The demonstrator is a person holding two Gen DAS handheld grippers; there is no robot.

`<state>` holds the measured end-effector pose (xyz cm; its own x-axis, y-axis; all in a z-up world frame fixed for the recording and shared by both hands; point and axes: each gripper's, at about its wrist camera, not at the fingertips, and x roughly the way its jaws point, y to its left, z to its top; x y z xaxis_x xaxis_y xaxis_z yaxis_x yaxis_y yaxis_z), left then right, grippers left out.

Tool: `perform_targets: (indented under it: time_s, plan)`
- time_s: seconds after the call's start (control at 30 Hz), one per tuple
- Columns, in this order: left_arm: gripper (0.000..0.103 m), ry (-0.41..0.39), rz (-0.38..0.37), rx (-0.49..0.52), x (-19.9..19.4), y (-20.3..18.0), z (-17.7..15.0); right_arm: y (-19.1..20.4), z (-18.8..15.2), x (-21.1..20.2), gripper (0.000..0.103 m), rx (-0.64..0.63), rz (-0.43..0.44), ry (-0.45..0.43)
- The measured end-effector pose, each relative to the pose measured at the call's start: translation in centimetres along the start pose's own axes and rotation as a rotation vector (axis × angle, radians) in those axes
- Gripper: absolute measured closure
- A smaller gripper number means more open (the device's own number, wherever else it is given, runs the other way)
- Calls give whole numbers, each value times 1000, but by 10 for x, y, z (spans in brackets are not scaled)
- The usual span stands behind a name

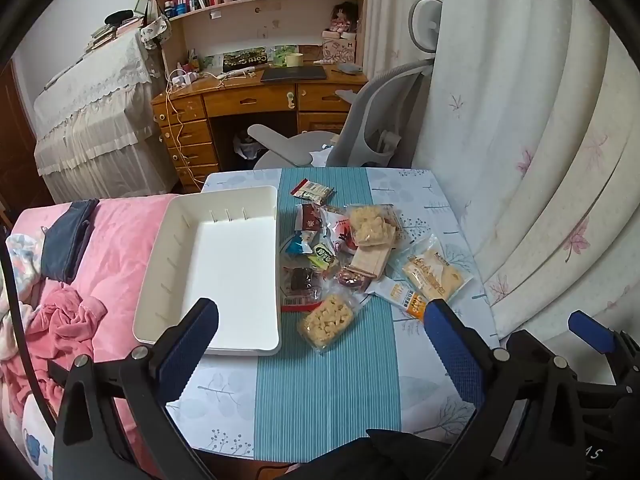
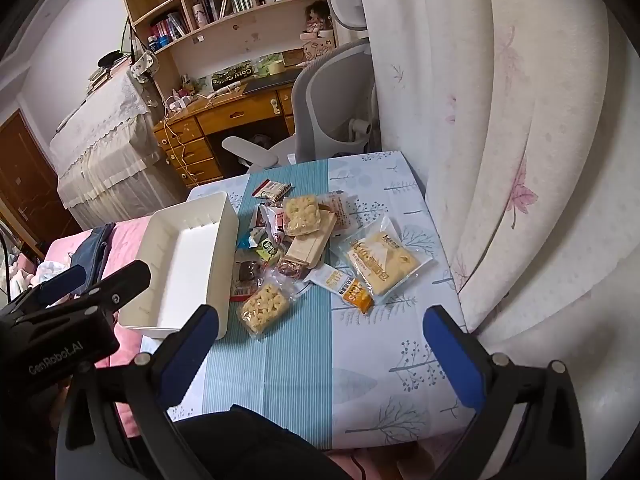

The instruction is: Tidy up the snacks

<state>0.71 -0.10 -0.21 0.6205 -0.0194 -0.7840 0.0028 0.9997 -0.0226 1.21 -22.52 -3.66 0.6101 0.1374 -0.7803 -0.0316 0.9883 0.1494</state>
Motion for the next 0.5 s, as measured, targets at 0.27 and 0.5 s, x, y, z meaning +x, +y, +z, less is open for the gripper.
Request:
perform_targets:
  time_s: [0.27, 0.5]
  plan:
    - [1, 4, -11, -3, 5, -2, -3, 0, 0, 0, 0, 1, 2, 1]
    - [1, 3, -12, -4, 5, -2, -4, 1, 0, 0, 0, 1, 2, 1]
